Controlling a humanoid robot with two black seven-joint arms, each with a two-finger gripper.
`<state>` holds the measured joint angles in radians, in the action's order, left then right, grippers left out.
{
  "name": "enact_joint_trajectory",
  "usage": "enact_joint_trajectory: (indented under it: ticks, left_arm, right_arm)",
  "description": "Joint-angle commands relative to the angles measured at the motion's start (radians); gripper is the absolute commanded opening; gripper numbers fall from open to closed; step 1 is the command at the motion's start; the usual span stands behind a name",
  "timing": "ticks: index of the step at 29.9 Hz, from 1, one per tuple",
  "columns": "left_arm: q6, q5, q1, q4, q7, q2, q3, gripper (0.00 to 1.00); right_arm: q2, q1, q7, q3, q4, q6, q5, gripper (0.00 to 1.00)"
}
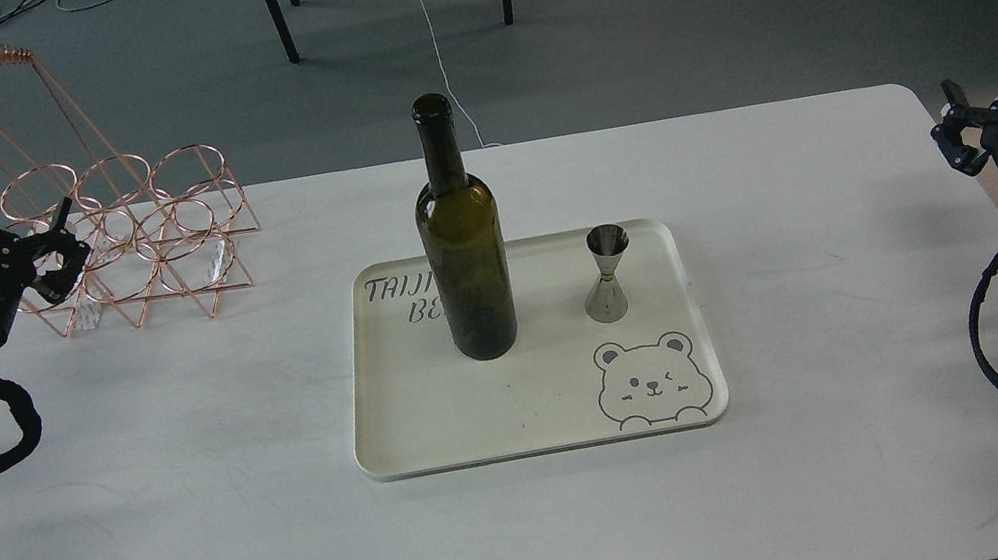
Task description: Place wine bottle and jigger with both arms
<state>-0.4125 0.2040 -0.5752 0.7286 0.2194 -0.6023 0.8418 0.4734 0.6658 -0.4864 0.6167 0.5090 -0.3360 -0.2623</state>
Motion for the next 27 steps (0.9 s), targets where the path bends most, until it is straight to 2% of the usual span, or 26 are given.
enact_joint_trajectory:
  ticks: [1, 5, 13, 18, 27]
  left_arm:
    - [0.000, 0.000, 0.000, 0.000, 0.002, -0.001, 0.003, 0.98]
    - [-0.002, 0.000, 0.000, 0.000, 0.024, -0.004, 0.005, 0.98]
    - [0.000, 0.000, -0.002, -0.002, 0.026, -0.005, 0.005, 0.98]
    - [0.000, 0.000, -0.002, -0.002, 0.025, -0.004, 0.005, 0.98]
    - [-0.002, 0.002, -0.002, -0.001, 0.026, -0.011, 0.005, 0.98]
  right_arm:
    - [-0.004, 0.000, 0.000, 0.000, 0.000, 0.000, 0.000, 0.99]
    - [-0.004, 0.003, 0.000, -0.003, 0.002, 0.000, 0.000, 0.99]
    - [0.022, 0.069, 0.000, -0.034, 0.038, -0.006, 0.059, 0.99]
    - [0.122, 0.132, -0.001, -0.057, 0.190, 0.032, 0.239, 0.99]
    - [0.212, 0.115, -0.001, -0.067, 0.526, 0.254, 0.665, 0.99]
